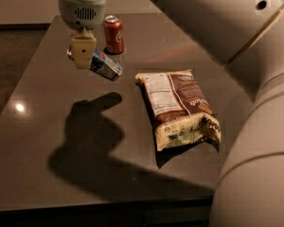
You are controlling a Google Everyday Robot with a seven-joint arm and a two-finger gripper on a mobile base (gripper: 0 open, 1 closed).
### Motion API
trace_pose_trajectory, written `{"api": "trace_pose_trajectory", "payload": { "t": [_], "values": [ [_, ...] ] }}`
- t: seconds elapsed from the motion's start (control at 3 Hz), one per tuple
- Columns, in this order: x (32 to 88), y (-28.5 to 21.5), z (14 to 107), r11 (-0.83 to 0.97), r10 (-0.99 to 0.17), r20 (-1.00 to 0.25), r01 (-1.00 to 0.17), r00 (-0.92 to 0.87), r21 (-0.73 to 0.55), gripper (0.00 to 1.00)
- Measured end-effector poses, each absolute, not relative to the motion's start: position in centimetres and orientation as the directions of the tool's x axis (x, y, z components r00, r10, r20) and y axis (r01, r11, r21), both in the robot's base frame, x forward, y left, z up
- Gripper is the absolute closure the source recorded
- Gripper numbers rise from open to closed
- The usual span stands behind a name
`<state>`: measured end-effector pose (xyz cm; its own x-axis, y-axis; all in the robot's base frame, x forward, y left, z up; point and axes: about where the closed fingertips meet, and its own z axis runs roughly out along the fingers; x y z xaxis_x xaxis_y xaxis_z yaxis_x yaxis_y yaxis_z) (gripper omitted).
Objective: Knock redbull can over
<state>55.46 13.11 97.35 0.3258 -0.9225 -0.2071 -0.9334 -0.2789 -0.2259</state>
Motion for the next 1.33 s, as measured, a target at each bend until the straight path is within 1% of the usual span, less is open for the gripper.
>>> {"api": "trace_pose_trajectory", "payload": {
  "t": [0.67,1.0,1.33],
  "values": [
    [53.8,13.5,94.4,-0.384,-0.915,-0.034,-0.895,0.402,-0.228,1.00],
    [53.2,14.0,93.2,-0.430,-0.900,0.025,-0.876,0.436,-0.218,0.84],
    [52.8,14.3,91.9,-0.466,-0.884,0.068,-0.861,0.463,-0.204,0.59]
  ]
}}
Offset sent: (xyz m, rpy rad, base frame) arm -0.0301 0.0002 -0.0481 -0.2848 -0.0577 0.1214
